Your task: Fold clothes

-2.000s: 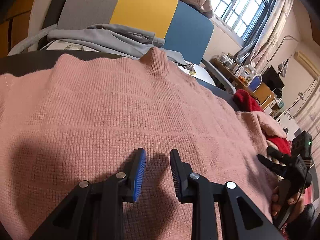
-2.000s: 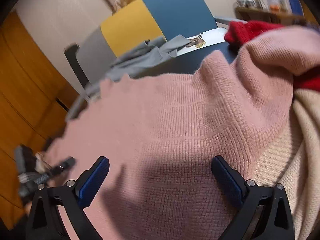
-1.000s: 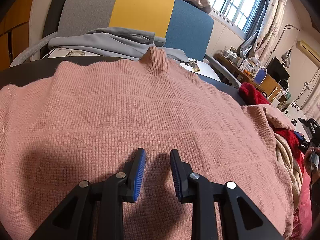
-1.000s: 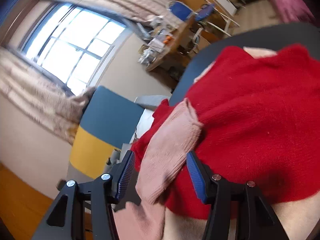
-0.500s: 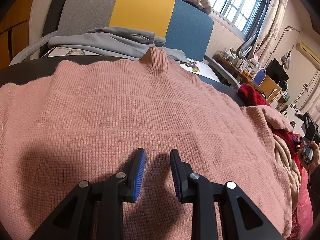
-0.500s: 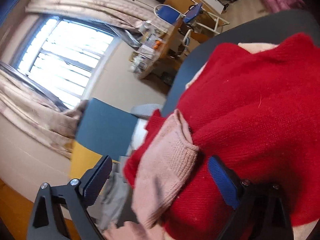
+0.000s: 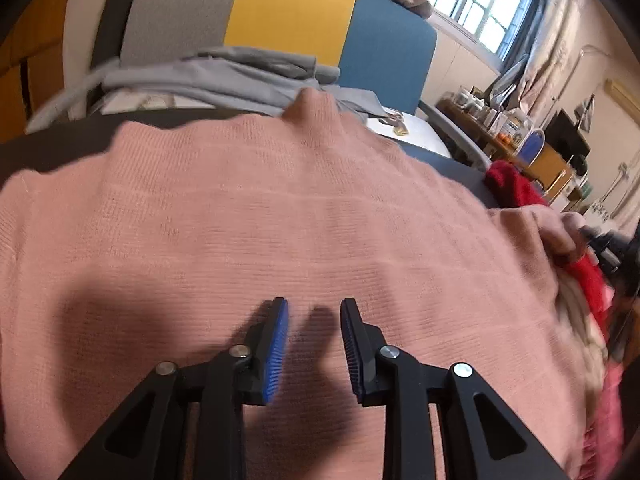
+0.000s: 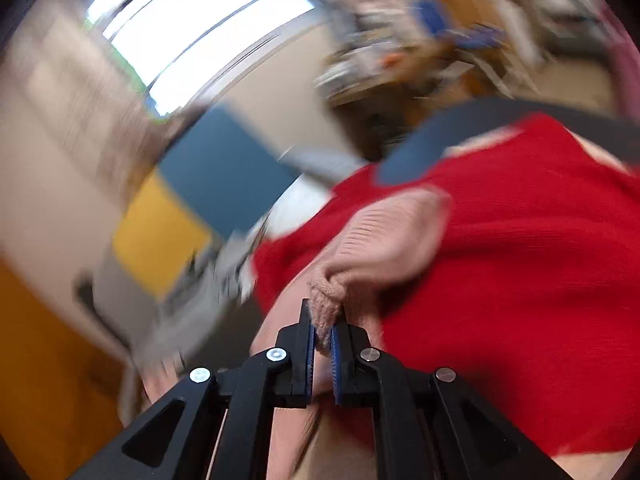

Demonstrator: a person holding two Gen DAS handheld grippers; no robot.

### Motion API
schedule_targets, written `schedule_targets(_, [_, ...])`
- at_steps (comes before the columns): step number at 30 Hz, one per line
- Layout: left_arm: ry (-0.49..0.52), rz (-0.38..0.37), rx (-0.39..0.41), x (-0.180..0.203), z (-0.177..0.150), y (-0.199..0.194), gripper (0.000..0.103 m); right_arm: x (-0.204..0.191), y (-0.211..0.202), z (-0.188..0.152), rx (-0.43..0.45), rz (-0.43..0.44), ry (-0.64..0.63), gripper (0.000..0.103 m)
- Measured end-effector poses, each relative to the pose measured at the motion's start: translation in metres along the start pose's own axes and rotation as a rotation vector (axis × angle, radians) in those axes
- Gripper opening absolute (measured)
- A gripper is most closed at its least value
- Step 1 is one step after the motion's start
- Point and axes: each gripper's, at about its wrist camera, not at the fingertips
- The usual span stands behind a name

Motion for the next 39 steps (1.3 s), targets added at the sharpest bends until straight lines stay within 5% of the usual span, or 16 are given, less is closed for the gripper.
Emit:
schedule_targets(6, [0.047,-0.272,-0.076,0.091,0.033,0.022,0.029,-0.059,0.009,-0.024,-0.074,0.056,-0.31,0.007])
schedule_targets(12, [0.021,-0.479,-0.319,0.194,0.041,0.09,0.04,-0.074,-0.004,-0.054,-0.086,0.13,-0.434,0.011])
schedule_targets(15, [0.04,-0.503,-0.372,0.229,0.038,0.115,0.044,-0.069,-0.002,-0.07,-0.16,0.194,-0.419,0.026])
schedule_targets(16, [0.048,-0.511,-0.38,0.238,0.037,0.12,0.044,-0.066,-0.002,-0.074,-0.177,0.207,-0.411,0.051])
schedule_targets(17, [0.057,-0.52,-0.387,0.247,0.036,0.126,0.046,-0.064,-0.001,-0.078,-0.188,0.216,-0.407,0.065])
schedule_targets(27, [0.167,-0.44,-0.356,0.269,0.037,0.161,0.049,-0.021,-0.003,-0.08,-0.158,0.37,-0.16,0.077])
schedule_targets(32, [0.261,-0.44,-0.312,0.286,0.045,0.171,0.05,-0.028,-0.003,-0.084,-0.169,0.42,-0.169,0.103])
schedule_targets(39, [0.326,-0.473,-0.382,0.301,0.038,0.196,0.048,-0.034,-0.003,-0.087,-0.176,0.449,-0.179,0.103])
Point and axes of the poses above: each gripper's, at about its wrist camera, not at the fingertips, and y roughly the way its jaws point, x to its right, z to its top, and after that the axes turned 8 degrees about x, right-handed
